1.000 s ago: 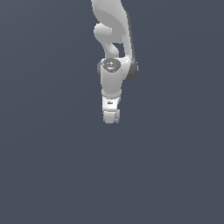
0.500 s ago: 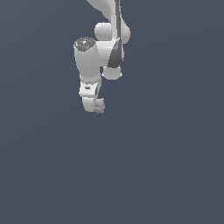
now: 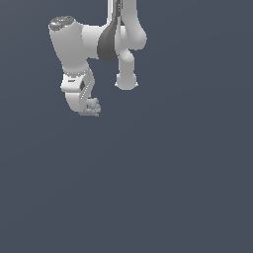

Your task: Pick up the object and move it to a goal position.

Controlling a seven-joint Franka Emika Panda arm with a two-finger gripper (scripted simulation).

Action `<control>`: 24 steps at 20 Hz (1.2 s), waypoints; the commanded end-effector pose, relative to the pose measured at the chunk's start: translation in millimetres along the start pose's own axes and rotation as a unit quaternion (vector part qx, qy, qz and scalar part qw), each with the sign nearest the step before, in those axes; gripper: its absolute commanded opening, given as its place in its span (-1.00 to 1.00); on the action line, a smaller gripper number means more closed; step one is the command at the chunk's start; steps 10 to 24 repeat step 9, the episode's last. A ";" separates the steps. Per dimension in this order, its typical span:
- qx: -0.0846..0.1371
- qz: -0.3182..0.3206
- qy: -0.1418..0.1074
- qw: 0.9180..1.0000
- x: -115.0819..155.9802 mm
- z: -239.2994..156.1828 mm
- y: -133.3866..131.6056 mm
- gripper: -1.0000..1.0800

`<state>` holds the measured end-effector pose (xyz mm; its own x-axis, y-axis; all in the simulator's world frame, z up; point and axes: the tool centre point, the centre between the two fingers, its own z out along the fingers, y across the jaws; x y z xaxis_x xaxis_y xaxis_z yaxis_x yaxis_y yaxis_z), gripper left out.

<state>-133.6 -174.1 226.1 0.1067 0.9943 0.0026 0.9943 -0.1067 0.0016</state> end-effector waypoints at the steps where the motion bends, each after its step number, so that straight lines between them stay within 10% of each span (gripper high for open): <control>1: 0.000 -0.001 0.000 1.000 -15.8 -10.7 -2.4 -1.00; 24: 0.001 0.000 -0.001 1.000 -38.5 -25.4 -4.4 -1.00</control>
